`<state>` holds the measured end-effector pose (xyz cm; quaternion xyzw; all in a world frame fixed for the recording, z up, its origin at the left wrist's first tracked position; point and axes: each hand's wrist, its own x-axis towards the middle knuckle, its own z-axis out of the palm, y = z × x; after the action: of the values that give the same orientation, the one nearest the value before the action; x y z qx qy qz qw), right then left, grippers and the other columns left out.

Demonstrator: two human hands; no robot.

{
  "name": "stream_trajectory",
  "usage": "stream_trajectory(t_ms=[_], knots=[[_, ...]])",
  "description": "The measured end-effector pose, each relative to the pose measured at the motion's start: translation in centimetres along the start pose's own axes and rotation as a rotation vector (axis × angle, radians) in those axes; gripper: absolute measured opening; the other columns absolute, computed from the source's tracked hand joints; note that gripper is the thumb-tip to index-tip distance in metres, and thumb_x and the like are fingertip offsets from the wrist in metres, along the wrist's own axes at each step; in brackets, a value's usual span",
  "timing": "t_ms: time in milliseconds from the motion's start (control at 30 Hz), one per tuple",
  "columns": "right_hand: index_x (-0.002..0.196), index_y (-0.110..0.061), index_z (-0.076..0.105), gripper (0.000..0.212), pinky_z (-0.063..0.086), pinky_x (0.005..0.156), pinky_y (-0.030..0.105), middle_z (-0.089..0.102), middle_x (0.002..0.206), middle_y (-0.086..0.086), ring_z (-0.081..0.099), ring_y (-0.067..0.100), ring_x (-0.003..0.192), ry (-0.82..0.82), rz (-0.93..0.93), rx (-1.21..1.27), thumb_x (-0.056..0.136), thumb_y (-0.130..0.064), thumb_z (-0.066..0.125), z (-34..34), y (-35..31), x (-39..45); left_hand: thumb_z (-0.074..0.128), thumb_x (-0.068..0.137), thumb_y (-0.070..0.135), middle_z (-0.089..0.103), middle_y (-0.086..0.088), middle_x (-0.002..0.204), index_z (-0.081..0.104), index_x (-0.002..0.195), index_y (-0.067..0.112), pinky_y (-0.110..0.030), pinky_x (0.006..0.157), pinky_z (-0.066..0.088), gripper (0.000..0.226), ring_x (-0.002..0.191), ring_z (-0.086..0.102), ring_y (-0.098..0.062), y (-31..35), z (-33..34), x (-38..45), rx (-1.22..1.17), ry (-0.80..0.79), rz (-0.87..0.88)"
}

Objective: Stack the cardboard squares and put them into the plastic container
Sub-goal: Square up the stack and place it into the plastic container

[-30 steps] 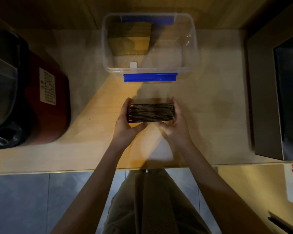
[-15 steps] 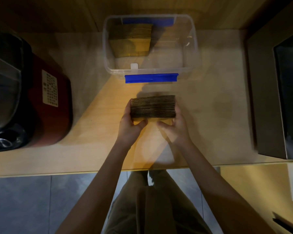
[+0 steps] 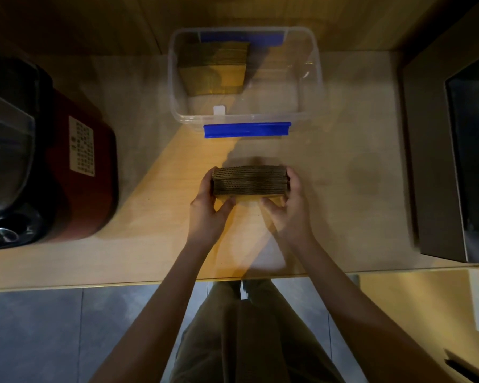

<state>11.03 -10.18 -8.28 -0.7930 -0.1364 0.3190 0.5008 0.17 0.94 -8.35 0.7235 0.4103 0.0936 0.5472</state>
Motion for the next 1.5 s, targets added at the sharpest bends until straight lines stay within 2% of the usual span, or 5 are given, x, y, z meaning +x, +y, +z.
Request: stream_trajectory(t_ms=[567,833,1033,1300,1500], knots=[[0.141,-0.021,0.024,0.075,0.029,0.099,0.003,0.046,0.134,-0.006,0.041,0.002,0.122,-0.094,-0.116,-0.153,0.080,-0.010,0.067,-0.9,0.1,-0.5,0.060,0.082,0.008,0.056,0.000,0.126,0.030,0.141,0.015,-0.006,0.091,0.038,0.066,0.114,0.049,-0.005,0.0,-0.2,-0.6,0.091,0.052,0.035],[0.140,-0.022,0.025,0.068,0.036,0.109,0.030,0.043,0.141,0.005,0.041,0.013,0.129,-0.151,-0.190,-0.259,0.083,-0.013,0.061,-1.2,0.6,-0.6,0.063,0.080,0.008,0.063,-0.010,0.117,0.038,0.133,0.011,-0.016,0.082,0.044,0.059,0.103,0.060,-0.020,-0.5,-0.4,-0.3,0.179,0.044,0.037],[0.136,-0.013,0.035,0.064,0.029,0.098,0.000,0.046,0.128,-0.006,0.043,0.004,0.119,-0.210,-0.216,-0.269,0.079,-0.002,0.062,-2.2,-1.0,1.0,0.064,0.080,0.008,0.061,-0.012,0.123,0.040,0.131,0.008,-0.026,0.090,0.045,0.057,0.110,0.057,-0.018,0.4,-1.3,0.2,0.197,0.022,0.018],[0.122,-0.019,0.050,0.065,0.046,0.094,0.026,0.060,0.102,-0.015,0.059,0.012,0.099,-0.258,-0.223,-0.200,0.065,0.000,0.076,-4.1,-6.6,4.2,0.066,0.079,0.012,0.057,0.003,0.117,0.047,0.128,0.013,-0.019,0.082,0.043,0.053,0.105,0.049,-0.006,5.5,-5.9,3.3,0.258,-0.074,0.092],[0.090,-0.039,0.054,0.057,0.045,0.074,0.008,0.061,0.090,-0.017,0.059,-0.004,0.081,-0.255,-0.263,-0.177,0.060,0.002,0.079,-4.9,-12.1,7.5,0.073,0.072,0.018,0.055,0.007,0.106,0.052,0.122,0.012,-0.012,0.072,0.045,0.055,0.094,0.055,-0.008,10.3,-9.4,6.5,0.324,-0.062,0.220]])
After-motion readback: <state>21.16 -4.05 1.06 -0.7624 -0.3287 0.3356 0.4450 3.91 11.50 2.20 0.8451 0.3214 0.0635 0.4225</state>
